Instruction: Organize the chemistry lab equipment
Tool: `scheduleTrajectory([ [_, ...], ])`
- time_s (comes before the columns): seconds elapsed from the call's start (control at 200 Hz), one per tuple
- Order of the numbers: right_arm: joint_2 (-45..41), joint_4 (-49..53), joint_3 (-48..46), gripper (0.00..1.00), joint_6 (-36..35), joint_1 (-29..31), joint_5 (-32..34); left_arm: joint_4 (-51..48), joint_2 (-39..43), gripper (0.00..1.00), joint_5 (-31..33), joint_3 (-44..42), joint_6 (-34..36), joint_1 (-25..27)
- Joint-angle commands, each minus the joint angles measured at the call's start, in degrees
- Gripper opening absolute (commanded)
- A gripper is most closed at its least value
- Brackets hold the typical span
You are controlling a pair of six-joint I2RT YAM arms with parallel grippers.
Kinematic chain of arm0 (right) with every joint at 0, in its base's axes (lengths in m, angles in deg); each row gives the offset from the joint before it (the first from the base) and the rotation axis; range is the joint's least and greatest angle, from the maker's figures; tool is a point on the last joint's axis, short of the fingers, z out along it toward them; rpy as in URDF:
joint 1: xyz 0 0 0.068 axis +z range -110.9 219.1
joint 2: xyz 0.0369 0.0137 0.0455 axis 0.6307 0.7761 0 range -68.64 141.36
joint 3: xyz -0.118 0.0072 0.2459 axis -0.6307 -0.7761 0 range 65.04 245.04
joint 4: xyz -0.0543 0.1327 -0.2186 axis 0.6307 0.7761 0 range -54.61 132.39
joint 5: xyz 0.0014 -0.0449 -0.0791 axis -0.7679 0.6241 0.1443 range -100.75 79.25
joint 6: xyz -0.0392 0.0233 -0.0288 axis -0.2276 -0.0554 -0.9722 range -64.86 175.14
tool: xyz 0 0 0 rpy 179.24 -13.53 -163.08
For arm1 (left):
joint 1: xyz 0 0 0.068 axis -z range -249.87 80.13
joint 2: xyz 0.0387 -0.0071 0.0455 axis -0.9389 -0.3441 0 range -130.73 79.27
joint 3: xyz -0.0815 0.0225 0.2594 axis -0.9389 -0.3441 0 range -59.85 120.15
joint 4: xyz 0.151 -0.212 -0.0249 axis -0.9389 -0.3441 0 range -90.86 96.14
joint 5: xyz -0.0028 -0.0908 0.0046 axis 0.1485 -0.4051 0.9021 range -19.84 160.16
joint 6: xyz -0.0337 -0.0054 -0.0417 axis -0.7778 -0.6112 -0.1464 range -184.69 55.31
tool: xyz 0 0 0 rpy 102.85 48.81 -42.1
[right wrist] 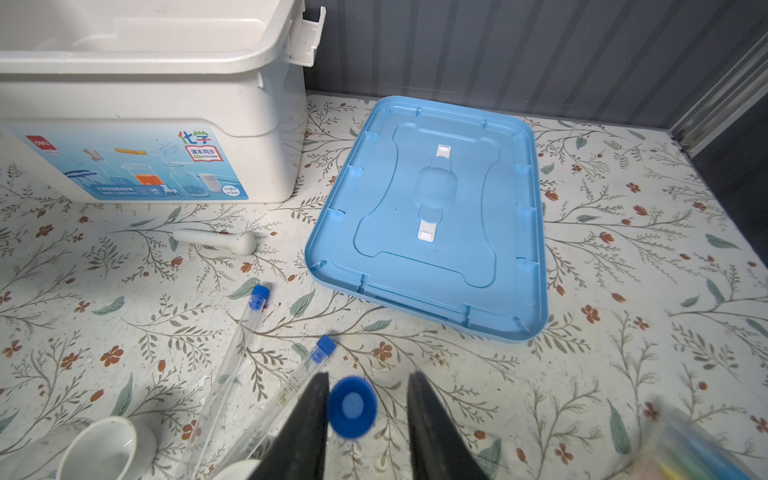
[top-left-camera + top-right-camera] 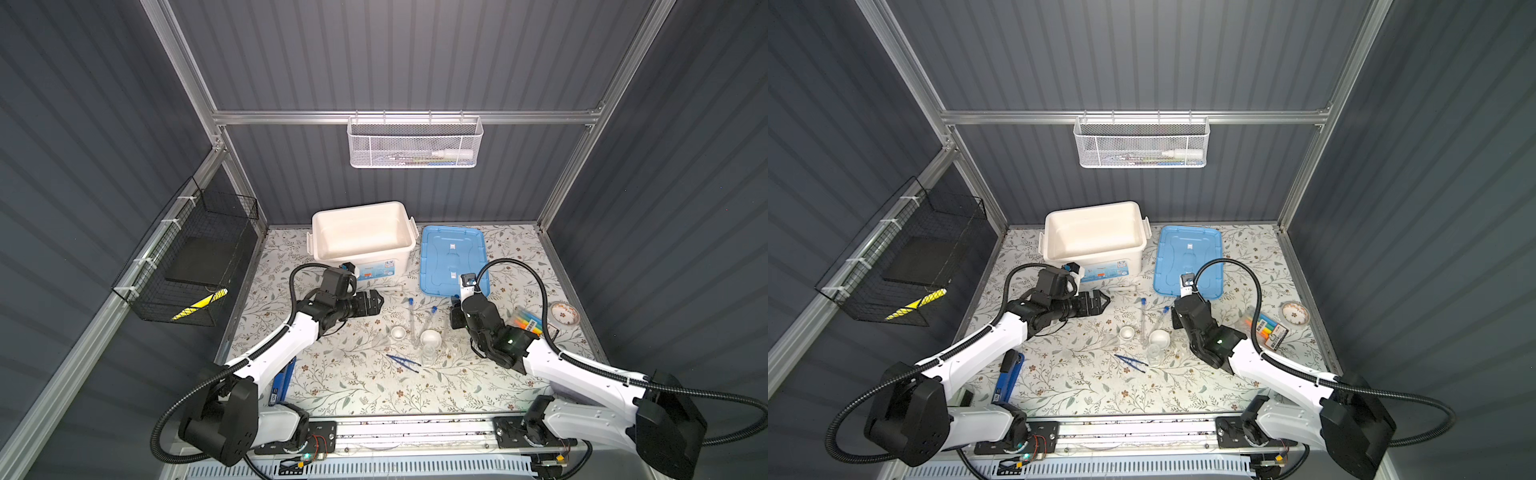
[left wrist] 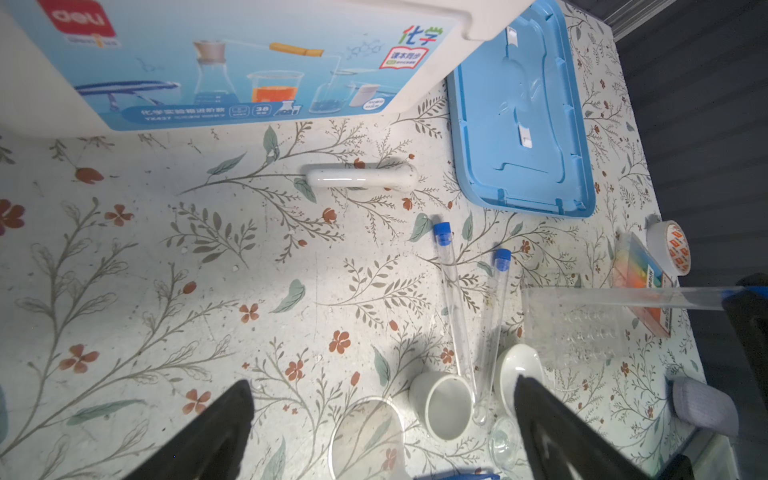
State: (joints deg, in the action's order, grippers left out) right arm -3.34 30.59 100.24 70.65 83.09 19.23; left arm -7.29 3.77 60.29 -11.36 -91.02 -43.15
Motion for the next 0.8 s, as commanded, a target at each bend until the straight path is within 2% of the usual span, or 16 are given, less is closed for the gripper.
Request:
scheduleTrajectory([
  [0.0,-2.3,0.9,0.4,0.36,-0.5,0.3,1.1,-1.9,-1.2,0.99,0.9,2.1,1.8,1.0],
  [0.21,-4.1,1.7,0.7,0.41,-0.4,0.4,1.3,-2.4,-2.2,0.99,2.1,3.2,2.2,2.3],
  [0.48,-6.8,2.8,1.4,0.59,1.2,0.1,0.2,-7.1,-5.1,0.96,3.5,8.5,4.4,3.7],
  [0.795,-10.7,4.9,1.8,0.86,4.8,-3.0,-2.1,-15.2,-13.7,0.84,4.0,18.8,6.6,8.0],
])
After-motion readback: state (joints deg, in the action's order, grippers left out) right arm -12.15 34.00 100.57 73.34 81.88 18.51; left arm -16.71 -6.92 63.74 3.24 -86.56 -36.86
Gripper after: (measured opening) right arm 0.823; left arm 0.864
